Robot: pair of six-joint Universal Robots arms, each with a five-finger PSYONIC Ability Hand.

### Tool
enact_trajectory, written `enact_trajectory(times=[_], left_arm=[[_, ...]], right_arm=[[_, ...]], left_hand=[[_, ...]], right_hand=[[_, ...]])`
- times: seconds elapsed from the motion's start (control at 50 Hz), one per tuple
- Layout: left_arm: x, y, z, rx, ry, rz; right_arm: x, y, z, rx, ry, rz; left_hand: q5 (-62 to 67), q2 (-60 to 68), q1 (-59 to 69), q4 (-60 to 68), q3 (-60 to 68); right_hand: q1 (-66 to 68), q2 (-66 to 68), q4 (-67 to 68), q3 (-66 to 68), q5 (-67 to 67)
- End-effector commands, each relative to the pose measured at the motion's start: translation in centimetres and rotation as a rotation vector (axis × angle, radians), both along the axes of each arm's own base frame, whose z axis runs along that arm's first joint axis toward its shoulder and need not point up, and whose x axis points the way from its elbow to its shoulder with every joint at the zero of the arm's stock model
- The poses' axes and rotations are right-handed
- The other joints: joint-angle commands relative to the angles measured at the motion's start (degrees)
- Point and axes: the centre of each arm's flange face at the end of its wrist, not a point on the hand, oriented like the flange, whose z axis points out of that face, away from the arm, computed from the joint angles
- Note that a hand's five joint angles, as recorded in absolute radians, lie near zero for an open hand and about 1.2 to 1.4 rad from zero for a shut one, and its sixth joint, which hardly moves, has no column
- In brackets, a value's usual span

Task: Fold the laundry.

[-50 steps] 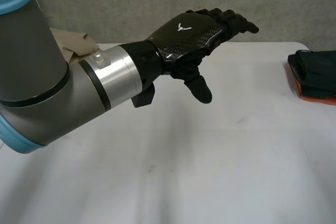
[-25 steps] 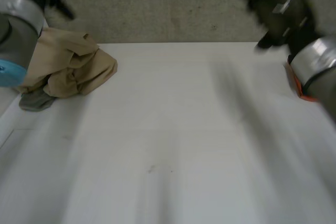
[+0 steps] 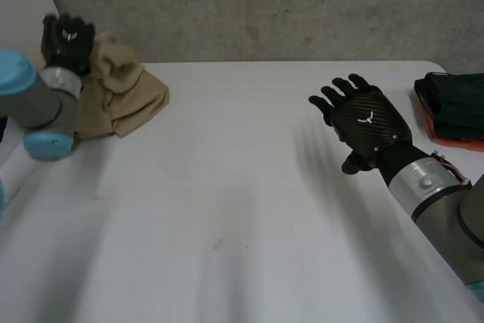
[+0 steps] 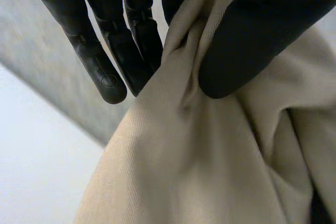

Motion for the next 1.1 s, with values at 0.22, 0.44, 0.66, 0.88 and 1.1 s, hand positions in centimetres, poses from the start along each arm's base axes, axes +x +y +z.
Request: enact_trajectory(times=[0.22, 0.44, 0.66, 0.88, 1.1], left_arm=[[-12.7, 25.0, 2.6, 0.327, 0.216, -0.589], [-16.2, 33.1, -4.6, 0.513, -0.120, -0.691], [-10.2, 29.6, 2.6, 0.358, 0.041, -0.414], [-6.6, 32.7, -2.5, 0.664, 0.141, -0.356], [-7.7, 33.2, -7.8, 0.799, 0.086, -0.356]], right_arm=[[-1.5, -0.7, 1.6, -0.034, -0.023, -0.152], [-2.7, -1.3, 1.3, -0.001, -0.012, -0.195], [-2.6, -0.5, 1.1, 0.100, 0.022, -0.189], [-3.1, 1.5, 0.7, 0.404, 0.096, -0.190], [-2.8, 1.4, -1.2, 0.414, 0.083, -0.188]], left_hand=[[14.95, 11.88, 14.27, 11.50, 13.08], [-52.97, -56.05, -53.65, -56.43, -54.85], [-53.66, -56.74, -54.34, -57.12, -55.54], [-42.05, -45.12, -42.73, -45.50, -43.92], [-42.05, -45.13, -42.73, -45.51, -43.93]], right_hand=[[-3.10, -2.23, -2.08, -1.96, -2.80], [-3.10, -2.23, -2.08, -1.96, -2.80], [-3.10, -2.23, -2.08, -1.96, -2.80], [-3.10, -2.23, -2.08, -1.96, -2.80], [-3.10, -2.23, -2.08, -1.96, -2.80]])
